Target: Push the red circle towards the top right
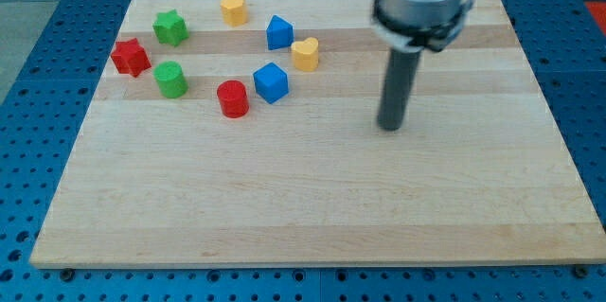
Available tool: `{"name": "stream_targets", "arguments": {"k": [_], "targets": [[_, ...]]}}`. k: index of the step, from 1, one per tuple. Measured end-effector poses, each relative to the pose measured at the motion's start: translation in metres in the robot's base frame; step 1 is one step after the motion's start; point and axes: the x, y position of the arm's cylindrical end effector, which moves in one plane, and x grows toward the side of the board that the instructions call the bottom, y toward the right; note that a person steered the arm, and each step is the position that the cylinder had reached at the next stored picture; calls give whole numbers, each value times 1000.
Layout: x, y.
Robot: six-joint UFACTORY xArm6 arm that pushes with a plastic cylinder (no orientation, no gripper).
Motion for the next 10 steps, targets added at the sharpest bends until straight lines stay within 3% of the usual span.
{"name": "stream_targets", "arguments": {"k": [3, 5, 6, 8, 10], "targets": [[32, -163], [-41, -208], [-41, -209], [-102, -216], [-4, -148]]}}
